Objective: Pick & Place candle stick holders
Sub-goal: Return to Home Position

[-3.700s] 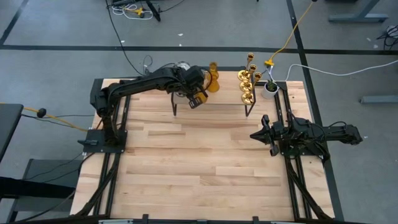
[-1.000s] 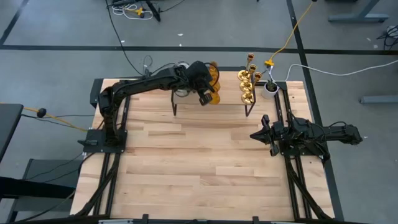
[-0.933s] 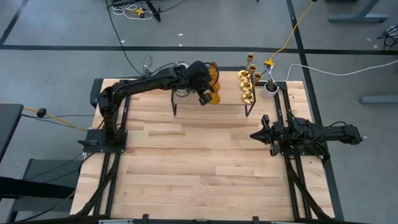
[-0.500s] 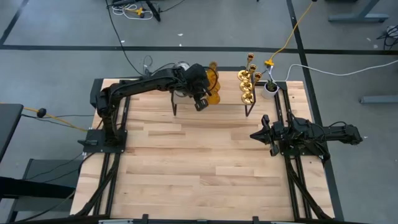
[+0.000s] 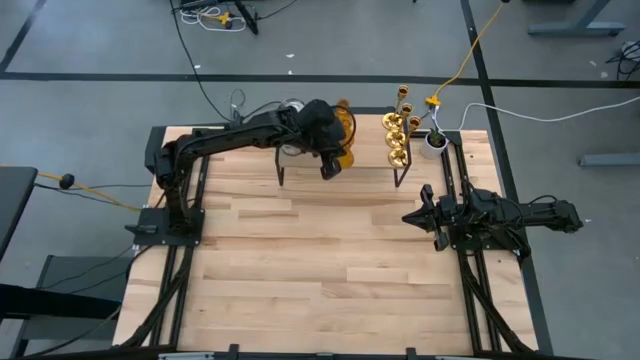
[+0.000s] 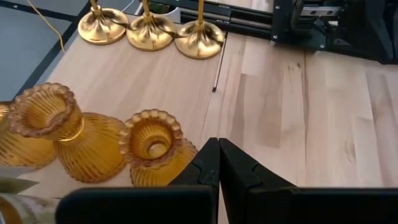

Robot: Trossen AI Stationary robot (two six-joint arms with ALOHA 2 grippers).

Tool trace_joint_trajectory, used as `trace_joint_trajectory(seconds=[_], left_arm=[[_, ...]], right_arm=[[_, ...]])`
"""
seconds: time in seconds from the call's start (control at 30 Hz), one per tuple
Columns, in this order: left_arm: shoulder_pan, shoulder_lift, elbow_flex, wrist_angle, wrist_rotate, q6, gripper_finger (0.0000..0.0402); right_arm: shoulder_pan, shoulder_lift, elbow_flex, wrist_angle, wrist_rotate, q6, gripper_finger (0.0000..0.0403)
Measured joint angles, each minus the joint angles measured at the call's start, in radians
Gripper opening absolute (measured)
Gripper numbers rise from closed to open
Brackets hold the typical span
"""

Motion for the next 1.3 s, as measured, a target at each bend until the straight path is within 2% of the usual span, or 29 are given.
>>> trace_joint_trajectory(seconds=[1.0,1.3], left_arm=[[0.005,0.002,0.0,0.012,-0.119,0.034,0.0004],[-0.007,-0.042,0.002,-0.03,-0.117,0.04,0.0004]], right_arm=[[0.0,0.0,0.0,0.0,0.0,0.0,0.002],[0.0,0.0,0.0,0.0,0.0,0.0,0.002]])
